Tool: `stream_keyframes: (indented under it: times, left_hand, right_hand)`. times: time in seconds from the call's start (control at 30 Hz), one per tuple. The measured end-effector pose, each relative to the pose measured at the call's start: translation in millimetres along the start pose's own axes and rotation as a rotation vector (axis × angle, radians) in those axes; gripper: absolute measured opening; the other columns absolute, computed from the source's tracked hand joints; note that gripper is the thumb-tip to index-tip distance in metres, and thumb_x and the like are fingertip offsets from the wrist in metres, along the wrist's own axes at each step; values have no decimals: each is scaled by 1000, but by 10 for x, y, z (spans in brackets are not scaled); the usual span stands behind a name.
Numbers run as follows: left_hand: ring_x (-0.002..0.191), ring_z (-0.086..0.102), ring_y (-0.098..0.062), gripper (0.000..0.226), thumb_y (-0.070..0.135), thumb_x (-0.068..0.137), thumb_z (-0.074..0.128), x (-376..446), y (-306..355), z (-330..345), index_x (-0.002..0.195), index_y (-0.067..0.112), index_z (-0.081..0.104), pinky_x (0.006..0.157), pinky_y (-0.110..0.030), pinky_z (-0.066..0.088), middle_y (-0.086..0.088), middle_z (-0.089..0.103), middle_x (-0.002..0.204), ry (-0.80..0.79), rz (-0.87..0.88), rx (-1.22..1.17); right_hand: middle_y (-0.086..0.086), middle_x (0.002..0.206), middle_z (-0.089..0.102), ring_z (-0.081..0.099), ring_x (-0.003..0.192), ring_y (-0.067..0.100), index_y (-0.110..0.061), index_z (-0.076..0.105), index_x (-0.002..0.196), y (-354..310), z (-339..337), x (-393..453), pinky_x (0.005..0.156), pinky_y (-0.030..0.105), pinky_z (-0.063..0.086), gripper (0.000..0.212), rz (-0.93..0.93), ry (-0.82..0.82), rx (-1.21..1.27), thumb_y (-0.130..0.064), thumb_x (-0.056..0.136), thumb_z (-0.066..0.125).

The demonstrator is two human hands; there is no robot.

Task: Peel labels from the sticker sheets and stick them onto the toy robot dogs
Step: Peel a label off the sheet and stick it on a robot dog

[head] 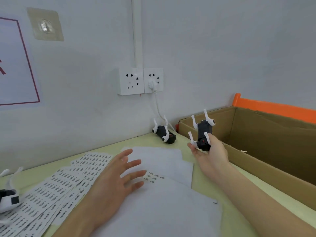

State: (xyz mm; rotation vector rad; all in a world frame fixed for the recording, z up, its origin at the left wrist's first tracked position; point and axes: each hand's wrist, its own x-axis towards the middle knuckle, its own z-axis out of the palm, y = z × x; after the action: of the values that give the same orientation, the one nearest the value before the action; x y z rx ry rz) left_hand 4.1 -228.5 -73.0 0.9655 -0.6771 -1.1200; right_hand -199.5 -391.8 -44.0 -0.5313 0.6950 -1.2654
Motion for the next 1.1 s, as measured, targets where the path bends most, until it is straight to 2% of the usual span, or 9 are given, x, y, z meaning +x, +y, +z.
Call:
stream_keyframes:
  times: [0.17,0.23,0.37,0.53,0.63,0.73,0.83,1.0,1.1]
  left_hand:
    - [89,72,-36,51,27,78,58,41,-24,25,128,19,66,80,-51,51,-19,70,120,11,13,9]
    - [91,70,-39,51,25,77,56,51,-25,38,127,18,67,79,-52,50,-19,71,119,18,9,11]
    - [90,68,-40,49,22,78,53,40,-1,72,125,17,68,78,-52,49,-20,71,118,7,-6,1]
    - [84,69,-37,47,21,78,54,54,-9,60,121,11,70,76,-49,49,-22,71,114,6,-28,8]
    - [76,69,-33,44,20,78,56,51,-20,82,116,4,70,69,-43,53,-25,71,108,-13,-42,31]
    - [72,65,-30,32,10,81,60,16,-18,155,109,-4,69,63,-33,56,-27,70,98,-47,-42,112]
    - [68,64,-25,20,-7,93,50,-15,-11,195,97,-2,70,66,-29,54,-21,67,86,-32,-11,301]
    - [61,65,-16,33,-4,89,38,-55,-42,250,93,8,68,66,-24,56,-4,64,74,-53,50,661]
    - [58,67,-20,29,4,83,41,-113,37,355,81,9,69,65,-35,62,4,60,66,58,331,816]
  right_hand:
    - [11,134,56,66,106,29,-11,55,134,-362,-83,34,98,43,52,35,-44,-89,239,-27,103,53]
    - [11,136,60,63,119,34,-9,61,131,-496,-127,40,100,43,49,36,-75,-248,227,-25,102,49]
    - [11,100,76,73,91,29,-7,78,72,-601,-126,-66,70,32,52,33,-57,-483,99,-27,83,54]
    - [10,69,66,61,59,22,-5,67,56,-329,-81,-118,58,30,44,36,33,-464,-100,-24,82,49]
    - [8,60,52,51,49,19,-9,49,50,-54,-83,-120,53,29,35,39,-37,-375,-519,-16,89,48]
    - [-1,53,32,30,48,14,-14,31,54,276,-155,-147,52,29,26,47,-370,-485,-1284,-23,96,50]
    - [1,52,31,28,53,17,-14,28,59,477,-247,-116,54,36,27,48,-662,-564,-1692,-36,95,50]
    - [-10,59,52,46,52,11,-26,46,66,571,-264,3,53,29,37,31,-713,-503,-1830,-41,91,55]
    - [-11,52,54,52,50,15,-31,55,59,657,-266,76,53,30,43,28,-732,-447,-1793,-31,84,69]
